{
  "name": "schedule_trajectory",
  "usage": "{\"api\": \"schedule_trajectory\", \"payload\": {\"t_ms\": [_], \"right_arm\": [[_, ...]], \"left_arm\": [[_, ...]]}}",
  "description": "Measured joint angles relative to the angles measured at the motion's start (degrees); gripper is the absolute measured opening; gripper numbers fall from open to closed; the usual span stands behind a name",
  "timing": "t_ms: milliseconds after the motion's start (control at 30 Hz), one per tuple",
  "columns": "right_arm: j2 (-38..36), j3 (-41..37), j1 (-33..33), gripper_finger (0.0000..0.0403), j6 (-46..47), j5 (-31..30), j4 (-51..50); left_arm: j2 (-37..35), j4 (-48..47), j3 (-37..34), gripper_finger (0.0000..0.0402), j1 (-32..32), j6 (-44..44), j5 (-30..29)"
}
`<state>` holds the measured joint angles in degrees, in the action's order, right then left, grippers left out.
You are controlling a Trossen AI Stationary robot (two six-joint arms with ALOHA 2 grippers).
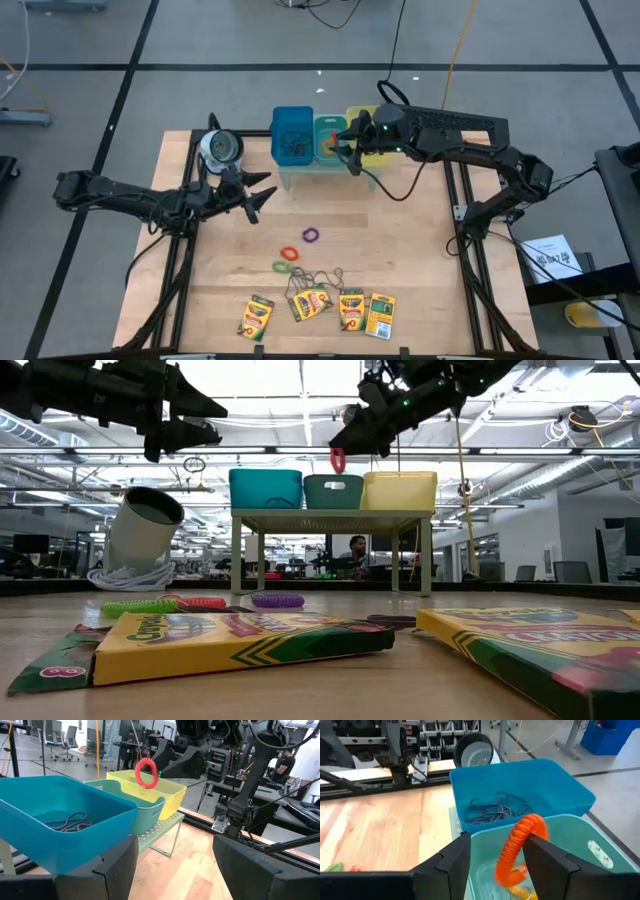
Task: Pick & Place Office Desk Supplies
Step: Put the left orange spring keychain into the green bin on the shelf, then put the green spring keychain into the green bin on the shelf
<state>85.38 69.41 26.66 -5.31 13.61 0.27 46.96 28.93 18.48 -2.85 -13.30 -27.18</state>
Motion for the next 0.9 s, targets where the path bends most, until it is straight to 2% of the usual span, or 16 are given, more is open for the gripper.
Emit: {"api": "schedule_trajectory", "payload": {"t_ms": [133,533,700,900], "right_arm": [[0.0,0.0,0.7,0.0167,-1.0,-0.1,-3.3],[0.0,-0.7,0.6,0.0167,-1.4,-1.6,-4.1],[0.0,-0.8,-1.4,0.0165,-1.4,-1.4,-4.1],[-1.3,-0.8,-4.8,0.0165,-5.2,-1.4,-5.7]], "left_arm": [[0.0,0.0,0.0,0.0269,0.0,-0.4,0.0],[0.0,-0.1,0.0,0.0269,0.0,-0.5,0.0],[0.0,-0.4,0.0,0.0269,0.0,-2.7,0.4],[0.0,-1.7,0.0,0.0269,0.0,-5.1,4.3]]}}
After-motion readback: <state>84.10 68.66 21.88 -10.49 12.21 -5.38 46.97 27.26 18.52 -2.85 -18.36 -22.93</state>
